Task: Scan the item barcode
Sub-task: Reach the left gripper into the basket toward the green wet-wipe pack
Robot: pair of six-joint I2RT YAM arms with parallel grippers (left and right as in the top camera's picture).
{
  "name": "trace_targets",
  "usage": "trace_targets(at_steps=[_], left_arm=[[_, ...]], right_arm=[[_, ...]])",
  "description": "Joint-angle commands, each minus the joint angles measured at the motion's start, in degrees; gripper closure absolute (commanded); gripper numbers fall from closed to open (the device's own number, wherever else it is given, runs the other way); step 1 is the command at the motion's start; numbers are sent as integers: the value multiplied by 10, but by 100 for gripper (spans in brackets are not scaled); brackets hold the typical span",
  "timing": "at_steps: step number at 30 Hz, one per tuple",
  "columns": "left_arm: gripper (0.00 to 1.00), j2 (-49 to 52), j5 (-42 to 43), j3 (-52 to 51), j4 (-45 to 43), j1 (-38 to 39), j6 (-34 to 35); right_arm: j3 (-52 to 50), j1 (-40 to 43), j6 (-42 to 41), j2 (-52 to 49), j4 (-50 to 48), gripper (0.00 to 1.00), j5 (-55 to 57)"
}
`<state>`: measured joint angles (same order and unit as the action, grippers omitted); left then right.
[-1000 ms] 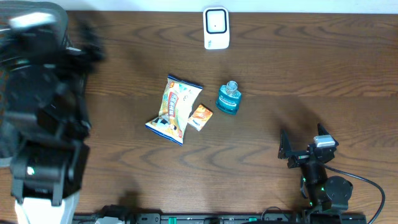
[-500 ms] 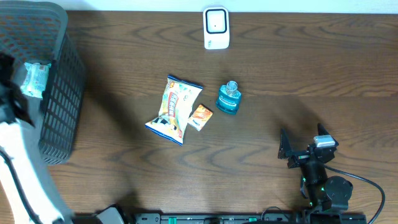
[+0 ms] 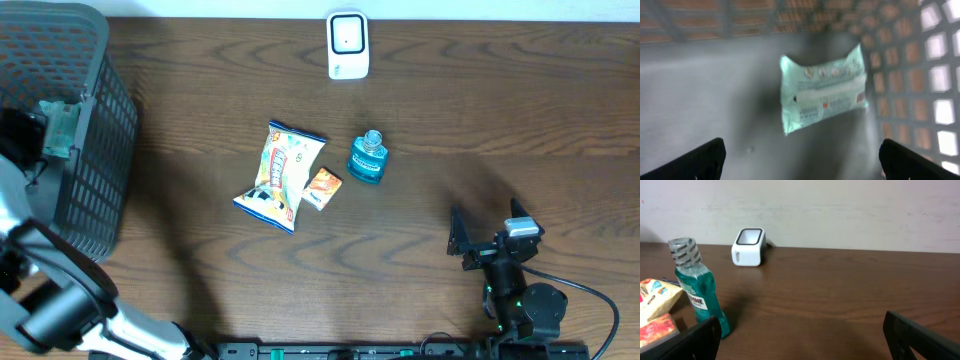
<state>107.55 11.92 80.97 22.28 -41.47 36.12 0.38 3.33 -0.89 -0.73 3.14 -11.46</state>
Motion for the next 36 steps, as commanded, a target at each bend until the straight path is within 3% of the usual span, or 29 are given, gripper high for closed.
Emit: trace_targets(at_steps=[1,11,16,23,36], left_arm=[[2,22,62,-2,-20,-2,-36],[2,40,45,-2,-96,-2,-53],[2,40,-10,-2,-98,-2,-57],[2,40,-15,-2,-138,7,-143],[2,86,-28,-2,-190,10,-145]], right_arm=[[-1,0,-8,1,2,1,4],[-1,0,-8,1,2,1,4],[-1,0,-8,1,2,1,4],[-1,0,-8,1,2,1,4],[-1,0,-8,1,2,1,4]])
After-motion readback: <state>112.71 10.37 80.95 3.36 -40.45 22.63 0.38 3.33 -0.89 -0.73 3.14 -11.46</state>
